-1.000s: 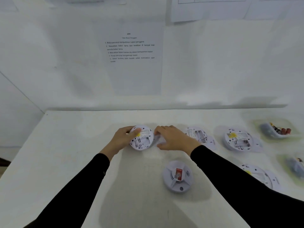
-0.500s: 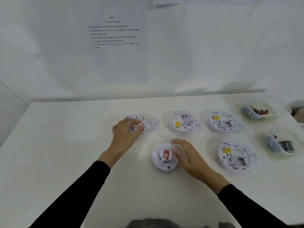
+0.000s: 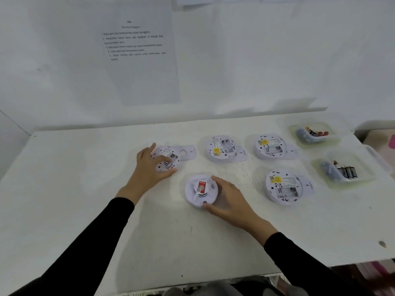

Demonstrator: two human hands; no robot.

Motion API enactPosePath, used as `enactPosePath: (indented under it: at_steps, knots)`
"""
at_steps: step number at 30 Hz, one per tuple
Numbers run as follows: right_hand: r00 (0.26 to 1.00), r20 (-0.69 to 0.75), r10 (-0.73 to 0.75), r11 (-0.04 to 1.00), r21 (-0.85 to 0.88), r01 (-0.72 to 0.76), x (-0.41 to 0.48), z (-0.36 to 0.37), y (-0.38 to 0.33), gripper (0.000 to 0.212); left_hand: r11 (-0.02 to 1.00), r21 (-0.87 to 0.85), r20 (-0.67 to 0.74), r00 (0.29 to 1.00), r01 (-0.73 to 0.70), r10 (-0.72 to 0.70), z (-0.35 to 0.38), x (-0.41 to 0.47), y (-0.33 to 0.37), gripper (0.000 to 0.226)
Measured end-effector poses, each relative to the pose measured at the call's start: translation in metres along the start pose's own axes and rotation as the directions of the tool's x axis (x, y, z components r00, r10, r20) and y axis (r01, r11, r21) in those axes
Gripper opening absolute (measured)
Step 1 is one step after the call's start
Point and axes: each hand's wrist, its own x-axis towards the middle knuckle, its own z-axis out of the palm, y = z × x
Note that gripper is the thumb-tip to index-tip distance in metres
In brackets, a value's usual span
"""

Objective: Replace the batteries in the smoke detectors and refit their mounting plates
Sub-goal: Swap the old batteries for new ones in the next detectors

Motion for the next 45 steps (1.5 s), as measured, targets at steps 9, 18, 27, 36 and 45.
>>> enactPosePath:
  at_steps: [9, 18, 27, 36, 45]
  knots:
    - [1.000, -0.009, 0.020, 1.000, -0.004, -0.020, 0.004, 0.000, 0.004, 0.090, 0.992, -0.057, 0.509, 0.858, 0.110, -0.066, -0.053, 0.049, 0.018, 0.075]
    - [0.998, -0.062, -0.011, 1.000, 0.025, 0.012, 0.003, -0.001, 0.004, 0.091, 0.992, -0.124, 0.351, 0.935, -0.012, 0.055, -0.044, 0.023, 0.043, 0.083]
    - [0.985, -0.116, -0.131, 0.912, 0.375, 0.165, 0.009, -0.010, -0.028, 0.078, 0.667, -0.586, 0.419, 0.877, 0.459, -0.236, 0.004, -0.052, 0.132, 0.054]
    - [0.874, -0.375, -0.309, 0.934, 0.052, 0.353, -0.003, -0.108, -0.029, 0.061, -0.457, -0.773, 0.497, 0.868, 0.440, -0.003, -0.003, -0.020, 0.231, 0.051]
    - [0.914, -0.221, -0.341, 0.930, -0.222, 0.293, -0.021, -0.210, 0.014, 0.076, -0.371, -0.837, 0.458, 0.886, 0.402, -0.072, 0.045, 0.007, 0.326, 0.040]
